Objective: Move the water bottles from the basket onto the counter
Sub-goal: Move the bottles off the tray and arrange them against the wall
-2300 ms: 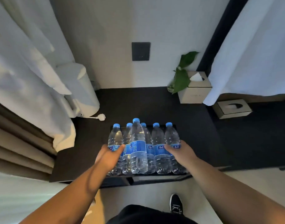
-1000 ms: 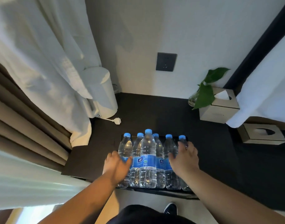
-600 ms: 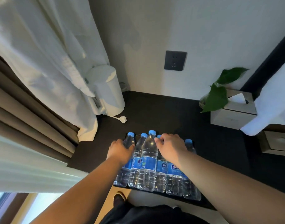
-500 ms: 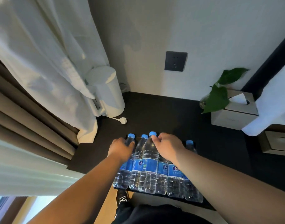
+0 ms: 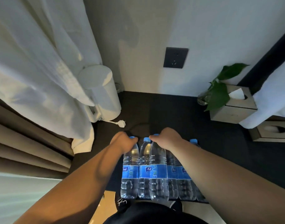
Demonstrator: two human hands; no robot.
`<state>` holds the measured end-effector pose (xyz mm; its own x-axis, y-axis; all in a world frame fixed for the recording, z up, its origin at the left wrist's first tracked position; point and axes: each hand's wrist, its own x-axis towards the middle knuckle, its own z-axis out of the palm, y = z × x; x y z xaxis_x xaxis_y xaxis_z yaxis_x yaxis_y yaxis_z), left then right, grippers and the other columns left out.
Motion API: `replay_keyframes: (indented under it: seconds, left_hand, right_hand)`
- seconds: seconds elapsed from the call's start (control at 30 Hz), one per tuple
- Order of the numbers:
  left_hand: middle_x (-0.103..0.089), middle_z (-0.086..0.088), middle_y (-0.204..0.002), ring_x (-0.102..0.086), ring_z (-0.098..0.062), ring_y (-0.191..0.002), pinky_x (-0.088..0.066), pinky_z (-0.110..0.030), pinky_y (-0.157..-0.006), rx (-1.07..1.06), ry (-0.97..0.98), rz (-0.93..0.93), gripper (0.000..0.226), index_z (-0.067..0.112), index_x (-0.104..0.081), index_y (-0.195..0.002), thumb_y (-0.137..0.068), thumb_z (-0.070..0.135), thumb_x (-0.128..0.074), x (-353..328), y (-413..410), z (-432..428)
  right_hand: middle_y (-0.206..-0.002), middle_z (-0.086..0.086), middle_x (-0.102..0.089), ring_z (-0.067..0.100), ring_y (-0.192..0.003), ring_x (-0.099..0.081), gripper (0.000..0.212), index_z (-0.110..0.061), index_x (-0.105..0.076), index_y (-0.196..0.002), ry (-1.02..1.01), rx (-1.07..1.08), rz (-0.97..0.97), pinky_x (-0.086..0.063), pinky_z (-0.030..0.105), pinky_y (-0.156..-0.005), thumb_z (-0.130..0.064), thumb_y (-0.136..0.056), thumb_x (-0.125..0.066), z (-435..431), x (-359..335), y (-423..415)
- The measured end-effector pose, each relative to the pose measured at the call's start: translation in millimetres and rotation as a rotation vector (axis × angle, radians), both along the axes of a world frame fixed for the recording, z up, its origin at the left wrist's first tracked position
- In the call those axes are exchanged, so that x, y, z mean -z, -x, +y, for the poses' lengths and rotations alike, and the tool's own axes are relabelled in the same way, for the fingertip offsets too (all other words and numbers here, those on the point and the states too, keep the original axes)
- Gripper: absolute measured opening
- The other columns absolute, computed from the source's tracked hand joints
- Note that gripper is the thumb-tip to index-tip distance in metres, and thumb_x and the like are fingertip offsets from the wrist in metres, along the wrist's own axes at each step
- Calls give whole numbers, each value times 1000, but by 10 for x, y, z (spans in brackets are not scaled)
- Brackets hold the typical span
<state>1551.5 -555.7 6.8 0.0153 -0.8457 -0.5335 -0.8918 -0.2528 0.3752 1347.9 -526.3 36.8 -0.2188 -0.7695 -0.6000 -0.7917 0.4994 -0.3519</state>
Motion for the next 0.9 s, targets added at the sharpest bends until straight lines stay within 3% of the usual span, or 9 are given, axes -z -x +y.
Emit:
replay_keyframes:
  seconds: [0.1,0.2,0.33,0.5,0.6,0.73,0.9]
  left_hand:
    - [-63,-5,-65,-63,-20,-64,-37,-28,-49,29,49,39,53,10,-67,-65,-79,61,-60,-133,-34,-108]
    - [-67,-2,-72,-64,-16,-66,-40,-28,-51,29,96,88,51,14,-67,-72,-70,65,-58,-404,-5,-242]
    - [-63,2,-65,-61,-16,-61,-40,-28,-52,89,249,110,33,19,-61,-70,-70,52,-62,-766,69,-380]
    - [-66,4,-69,-63,-14,-66,-52,-33,-59,154,434,170,21,22,-63,-73,-76,42,-71,-1108,176,-487]
    - [-64,7,-71,-60,-10,-65,-45,-27,-53,167,481,115,22,27,-62,-75,-79,45,-72,-1239,241,-579]
    - [-62,8,-75,-59,-9,-68,-43,-27,-53,154,568,110,25,28,-62,-83,-83,51,-71,-1306,297,-665]
    - [-64,3,-81,-60,-16,-74,-45,-30,-58,147,620,123,32,22,-62,-92,-86,50,-74,-1360,414,-828]
  right_hand:
    - [-54,0,-52,17,-52,-57,48,-16,-57,-65,38,32,-16,-40,30,-51,-58,-86,-66,-74,-118,-9]
    - [-58,1,-57,17,-52,-60,48,-16,-61,-67,92,40,-13,-41,29,-49,-59,-86,-66,-187,-314,2]
    - [-54,0,-61,16,-51,-63,50,-16,-64,-63,214,2,-2,-39,27,-48,-60,-85,-65,-339,-626,47]
    - [-61,0,-68,14,-54,-65,46,-18,-69,-70,413,-25,10,-42,27,-47,-61,-84,-67,-469,-979,118]
    - [-72,-4,-68,12,-64,-66,37,-23,-69,-81,510,-22,4,-51,30,-54,-59,-84,-70,-540,-1137,160]
    - [-87,-6,-66,13,-79,-63,29,-26,-66,-97,550,-76,59,-48,31,-61,-53,-87,-73,-568,-1179,182]
    - [-93,3,-72,24,-87,-67,17,-18,-73,-96,692,15,98,-55,35,-73,-28,-98,-59,-714,-1253,266]
